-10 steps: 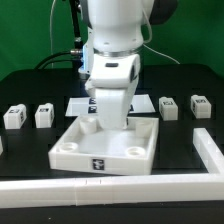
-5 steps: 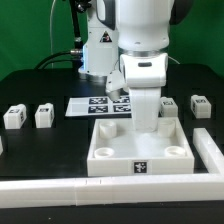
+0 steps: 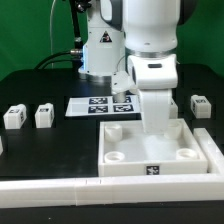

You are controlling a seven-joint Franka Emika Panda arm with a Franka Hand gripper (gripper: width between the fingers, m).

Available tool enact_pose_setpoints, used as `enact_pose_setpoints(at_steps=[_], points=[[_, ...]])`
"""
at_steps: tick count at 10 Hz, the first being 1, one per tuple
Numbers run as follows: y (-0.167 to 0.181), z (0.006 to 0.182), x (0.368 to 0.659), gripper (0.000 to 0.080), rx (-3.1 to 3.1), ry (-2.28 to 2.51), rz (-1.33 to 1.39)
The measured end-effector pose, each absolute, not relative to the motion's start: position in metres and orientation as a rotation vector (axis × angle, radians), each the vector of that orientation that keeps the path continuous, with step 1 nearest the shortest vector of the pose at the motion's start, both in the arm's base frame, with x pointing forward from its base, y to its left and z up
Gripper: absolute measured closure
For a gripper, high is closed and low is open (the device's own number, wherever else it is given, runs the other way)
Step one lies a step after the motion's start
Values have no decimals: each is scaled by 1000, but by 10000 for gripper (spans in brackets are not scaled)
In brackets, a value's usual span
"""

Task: Assemble one leg

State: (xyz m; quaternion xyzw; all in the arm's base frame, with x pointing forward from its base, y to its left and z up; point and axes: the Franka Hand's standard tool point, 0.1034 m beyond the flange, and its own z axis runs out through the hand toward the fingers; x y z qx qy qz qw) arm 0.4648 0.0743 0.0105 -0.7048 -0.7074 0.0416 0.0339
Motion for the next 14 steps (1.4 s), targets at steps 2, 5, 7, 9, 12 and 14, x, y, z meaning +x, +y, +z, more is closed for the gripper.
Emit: enact_pose_setpoints(at_steps=[2,5,7,9,12,14], points=[[78,10,474,727,-2167,-2177,134],[77,11,482,727,-2183,-2168,129],[77,11,482,727,-2191,-2165,118],[77,10,479,620,-2192,-2161,115],[82,10,478,347,-2184,-2170,113],[87,12,479,165,-2179,-2175,105]])
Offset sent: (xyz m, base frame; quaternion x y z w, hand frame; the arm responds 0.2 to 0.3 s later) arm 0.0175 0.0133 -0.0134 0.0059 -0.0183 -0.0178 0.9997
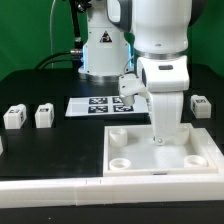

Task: Assemble one leg

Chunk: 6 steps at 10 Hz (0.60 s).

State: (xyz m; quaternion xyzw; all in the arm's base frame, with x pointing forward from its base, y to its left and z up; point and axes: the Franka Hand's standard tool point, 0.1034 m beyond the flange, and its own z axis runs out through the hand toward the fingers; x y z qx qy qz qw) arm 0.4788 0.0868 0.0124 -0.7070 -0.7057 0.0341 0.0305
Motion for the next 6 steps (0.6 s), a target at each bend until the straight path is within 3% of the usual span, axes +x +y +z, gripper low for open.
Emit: enact_pose_setpoints(at_steps=[4,6], points=[[90,22,481,151,-2196,-2177,91],[86,44,481,151,-2254,-2158,66]])
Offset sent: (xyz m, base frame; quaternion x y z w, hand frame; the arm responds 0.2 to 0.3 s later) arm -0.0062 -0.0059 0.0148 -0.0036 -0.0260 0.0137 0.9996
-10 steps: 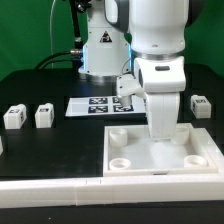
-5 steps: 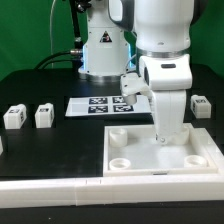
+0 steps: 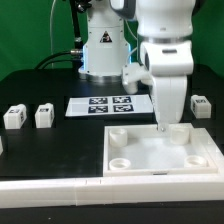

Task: Assemble one leg

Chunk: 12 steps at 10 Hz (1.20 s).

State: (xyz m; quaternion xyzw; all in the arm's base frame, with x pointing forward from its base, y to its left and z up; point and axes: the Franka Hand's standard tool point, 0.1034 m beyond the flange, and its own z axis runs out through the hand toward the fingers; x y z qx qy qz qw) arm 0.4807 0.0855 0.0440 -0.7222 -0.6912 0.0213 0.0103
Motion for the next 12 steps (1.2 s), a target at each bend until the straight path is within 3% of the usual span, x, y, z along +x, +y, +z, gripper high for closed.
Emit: enact_pose_setpoints(at_steps=[1,7,12], points=[[82,52,476,151,-2282,-2146,45],[82,47,472,151,-2532,-1831,55],[97,47,444,151,-3002,-766,69]])
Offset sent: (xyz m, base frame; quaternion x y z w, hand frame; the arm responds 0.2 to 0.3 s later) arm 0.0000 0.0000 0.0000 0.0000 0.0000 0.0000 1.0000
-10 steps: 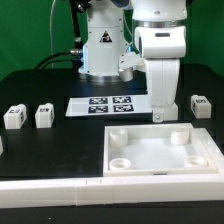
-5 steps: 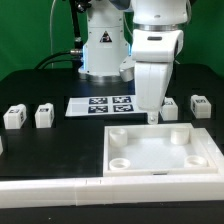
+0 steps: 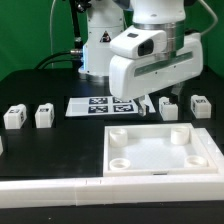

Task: Assemble one leg

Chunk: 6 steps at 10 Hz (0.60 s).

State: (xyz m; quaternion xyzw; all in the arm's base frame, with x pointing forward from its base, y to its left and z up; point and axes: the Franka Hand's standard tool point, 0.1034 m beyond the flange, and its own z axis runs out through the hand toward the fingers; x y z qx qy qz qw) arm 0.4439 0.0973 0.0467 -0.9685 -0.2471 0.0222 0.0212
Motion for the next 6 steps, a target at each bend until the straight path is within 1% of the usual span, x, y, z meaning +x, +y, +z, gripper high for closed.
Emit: enact_pose_setpoints(at_steps=[1,3,6], points=[[105,46,439,151,-3045,-546,82],[125,43,428,151,-3075,-285,84],[166,41,406,151,-3075,-269,90]])
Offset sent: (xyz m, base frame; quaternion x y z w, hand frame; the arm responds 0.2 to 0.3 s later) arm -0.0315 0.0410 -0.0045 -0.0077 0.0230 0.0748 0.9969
